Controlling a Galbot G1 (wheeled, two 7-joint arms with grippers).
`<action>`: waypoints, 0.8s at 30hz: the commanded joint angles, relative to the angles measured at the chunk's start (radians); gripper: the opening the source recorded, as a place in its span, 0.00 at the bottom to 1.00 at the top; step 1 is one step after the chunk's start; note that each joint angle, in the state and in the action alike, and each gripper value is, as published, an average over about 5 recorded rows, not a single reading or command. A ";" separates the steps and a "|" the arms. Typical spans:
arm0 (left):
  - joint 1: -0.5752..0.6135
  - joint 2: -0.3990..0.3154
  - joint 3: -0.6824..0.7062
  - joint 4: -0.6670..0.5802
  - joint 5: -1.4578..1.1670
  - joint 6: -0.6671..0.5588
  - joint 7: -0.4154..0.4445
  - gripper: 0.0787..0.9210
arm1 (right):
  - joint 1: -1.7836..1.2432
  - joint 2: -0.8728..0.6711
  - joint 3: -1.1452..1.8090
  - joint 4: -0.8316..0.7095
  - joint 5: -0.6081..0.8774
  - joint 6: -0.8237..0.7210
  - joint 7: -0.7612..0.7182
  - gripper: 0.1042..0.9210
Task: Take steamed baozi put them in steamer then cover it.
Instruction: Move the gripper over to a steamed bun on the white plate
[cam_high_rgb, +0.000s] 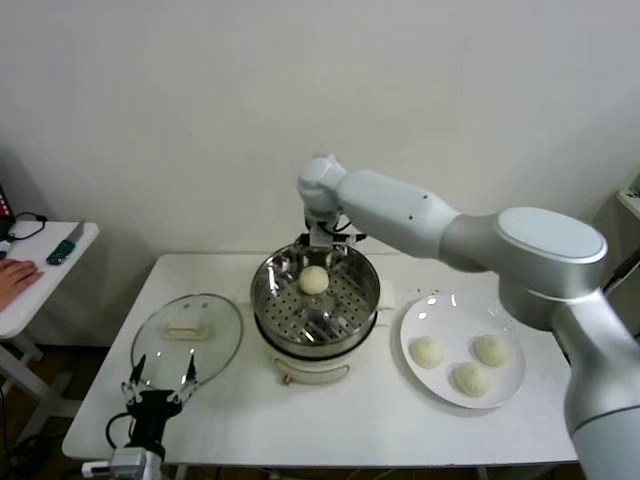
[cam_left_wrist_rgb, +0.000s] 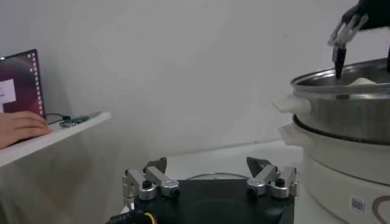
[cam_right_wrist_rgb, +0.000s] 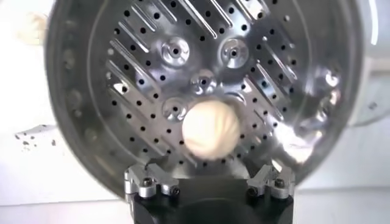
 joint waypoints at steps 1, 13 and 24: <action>0.001 0.001 0.000 0.004 -0.013 0.004 -0.012 0.88 | 0.161 -0.162 -0.125 0.118 0.304 -0.139 0.040 0.88; 0.035 0.008 -0.005 -0.019 -0.063 0.010 -0.015 0.88 | 0.270 -0.599 -0.348 0.392 0.691 -0.785 0.050 0.88; 0.046 -0.002 -0.012 -0.044 -0.059 0.011 -0.020 0.88 | 0.004 -0.739 -0.252 0.411 0.652 -0.902 0.026 0.88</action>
